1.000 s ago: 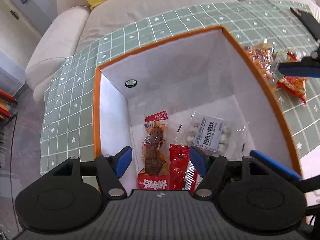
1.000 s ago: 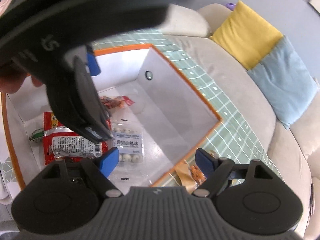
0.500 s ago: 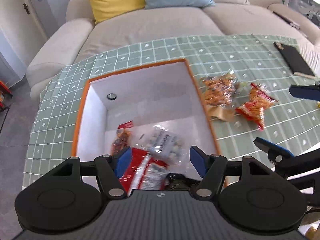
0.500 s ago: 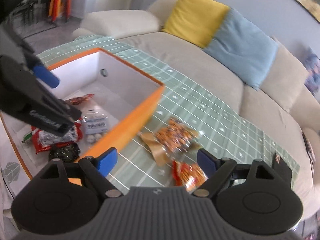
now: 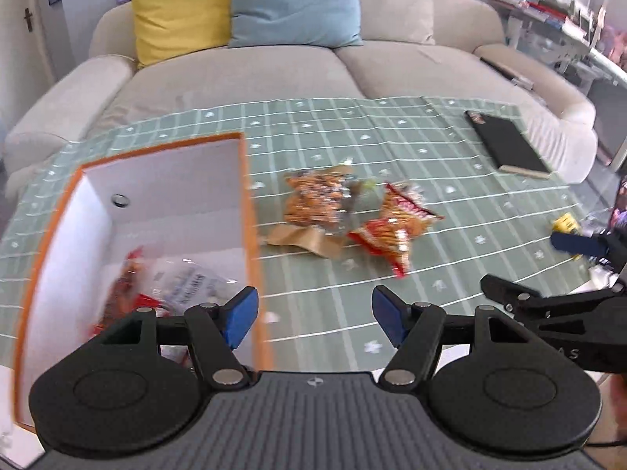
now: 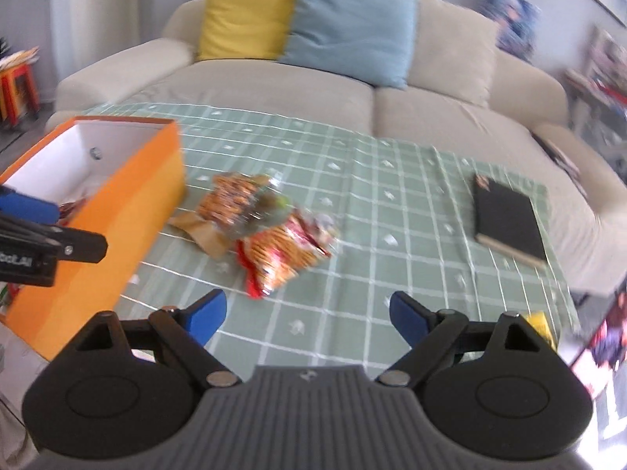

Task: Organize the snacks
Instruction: 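Move both tools back over the remaining snacks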

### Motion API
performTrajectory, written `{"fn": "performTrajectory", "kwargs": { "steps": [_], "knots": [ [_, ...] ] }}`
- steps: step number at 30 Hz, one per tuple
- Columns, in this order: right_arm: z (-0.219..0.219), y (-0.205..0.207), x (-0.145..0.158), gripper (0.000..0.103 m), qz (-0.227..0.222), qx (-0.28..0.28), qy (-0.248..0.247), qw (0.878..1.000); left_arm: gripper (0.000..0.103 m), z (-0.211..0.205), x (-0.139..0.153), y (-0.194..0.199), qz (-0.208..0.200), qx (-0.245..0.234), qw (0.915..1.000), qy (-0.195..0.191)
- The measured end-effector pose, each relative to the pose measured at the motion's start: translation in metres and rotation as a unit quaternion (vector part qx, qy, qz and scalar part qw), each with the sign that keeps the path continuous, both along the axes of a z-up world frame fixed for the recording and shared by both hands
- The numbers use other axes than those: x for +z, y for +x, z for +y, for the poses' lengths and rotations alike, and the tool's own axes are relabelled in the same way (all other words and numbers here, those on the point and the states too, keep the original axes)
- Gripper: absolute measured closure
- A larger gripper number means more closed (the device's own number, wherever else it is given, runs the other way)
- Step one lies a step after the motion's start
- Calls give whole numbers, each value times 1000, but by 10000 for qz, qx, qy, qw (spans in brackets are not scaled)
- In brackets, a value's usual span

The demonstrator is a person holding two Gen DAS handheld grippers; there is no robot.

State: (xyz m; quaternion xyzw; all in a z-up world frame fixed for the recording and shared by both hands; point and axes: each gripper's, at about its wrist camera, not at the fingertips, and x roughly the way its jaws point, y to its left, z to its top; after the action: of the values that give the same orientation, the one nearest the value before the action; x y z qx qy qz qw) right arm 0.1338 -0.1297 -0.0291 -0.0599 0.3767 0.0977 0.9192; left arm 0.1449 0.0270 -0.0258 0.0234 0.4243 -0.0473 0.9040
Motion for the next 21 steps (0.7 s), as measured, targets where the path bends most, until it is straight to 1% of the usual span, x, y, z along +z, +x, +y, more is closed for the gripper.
{"fn": "performTrajectory", "kwargs": {
  "steps": [3,7,10,15,18,21],
  "knots": [
    [-17,-4,-11,15,-72,-249,150,9996,25,-11,-7,-3,-102,-56,9998,-129],
    [-32,-5,-21,15,-203,-404,335,9984,25,-25,-18,-1,-125,-195,9997,-75],
    [-37,-2,-27,15,-185,-437,587,9971,25,-27,-22,6,-137,-176,9997,-33],
    [-35,18,-35,15,33,-490,963,9941,25,-23,-26,32,-54,-33,9999,160],
    [-26,33,-38,15,80,-423,1027,9938,25,-22,-27,51,-36,-85,9995,317],
    [-19,50,-42,15,156,-428,1161,9922,25,-21,-28,71,1,-143,9992,371]
  ]
}}
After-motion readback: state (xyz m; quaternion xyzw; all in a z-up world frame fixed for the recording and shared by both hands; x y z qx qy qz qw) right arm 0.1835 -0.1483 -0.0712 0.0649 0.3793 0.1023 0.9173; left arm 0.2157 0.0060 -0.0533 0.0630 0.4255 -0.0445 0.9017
